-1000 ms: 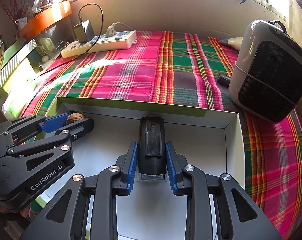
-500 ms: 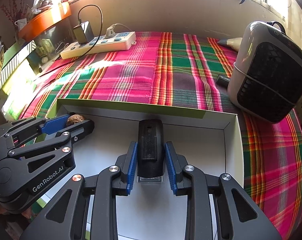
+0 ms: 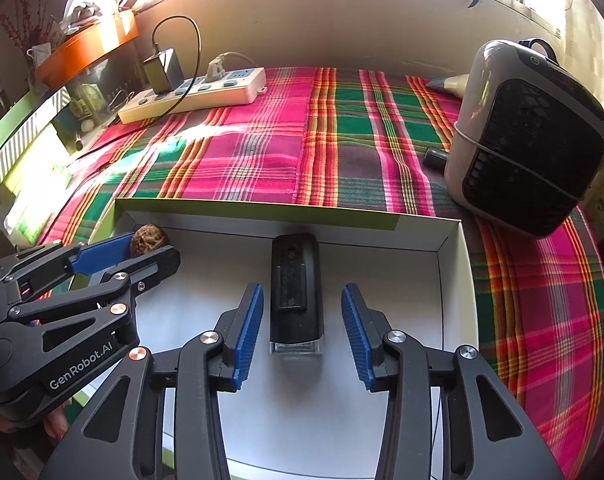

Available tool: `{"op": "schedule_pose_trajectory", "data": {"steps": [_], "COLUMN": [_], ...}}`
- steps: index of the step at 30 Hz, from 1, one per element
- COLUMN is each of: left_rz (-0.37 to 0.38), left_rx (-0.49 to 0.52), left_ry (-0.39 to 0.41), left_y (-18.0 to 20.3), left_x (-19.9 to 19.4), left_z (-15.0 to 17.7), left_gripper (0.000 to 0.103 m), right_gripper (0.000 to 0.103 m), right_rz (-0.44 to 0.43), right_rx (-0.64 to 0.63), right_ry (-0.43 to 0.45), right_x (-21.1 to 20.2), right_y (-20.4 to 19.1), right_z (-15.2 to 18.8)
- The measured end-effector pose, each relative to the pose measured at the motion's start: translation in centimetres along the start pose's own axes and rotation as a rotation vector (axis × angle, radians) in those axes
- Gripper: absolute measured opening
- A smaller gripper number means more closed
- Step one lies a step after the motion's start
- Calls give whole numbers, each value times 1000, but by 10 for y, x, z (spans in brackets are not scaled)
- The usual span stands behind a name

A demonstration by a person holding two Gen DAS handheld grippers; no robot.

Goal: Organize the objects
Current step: 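Open both grippers to release the flashlight and walnut inside the box, then withdraw both grippers from the box back toward the remaining items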

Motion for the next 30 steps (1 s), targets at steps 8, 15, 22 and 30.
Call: {"op": "schedule_pose_trajectory", "data": {"steps": [8,15,22,30], "left_rz": [0,-6,-6,2], "left_rx": [-6,-5,-7,-14], "left_ry": [26,53,71,94], "left_y": [4,9,12,13], "left_x": [-18,-35,-51,-68], "left_z": [7,16,25,38], "left_gripper": [41,41,41,41], "right_gripper": [46,46,46,46], "right_rz": [-13,-21,-29,-28], "right_rx": [31,44,49,41], "right_ry": [18,37,61,95], "right_x": [-13,-27,-41,-60], "right_y": [3,4,2,1], "right_z": [7,16,24,37]}}
Point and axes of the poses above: each gripper's, at about its wrist camera, not at the fingertips, and x roughly the way its jaws point, y to its right, z to its underside, the point moved 5 cm from there along x, roughly the way its jaws point, and after that the axes turned 4 degrees about z, right-handed, at the moved point
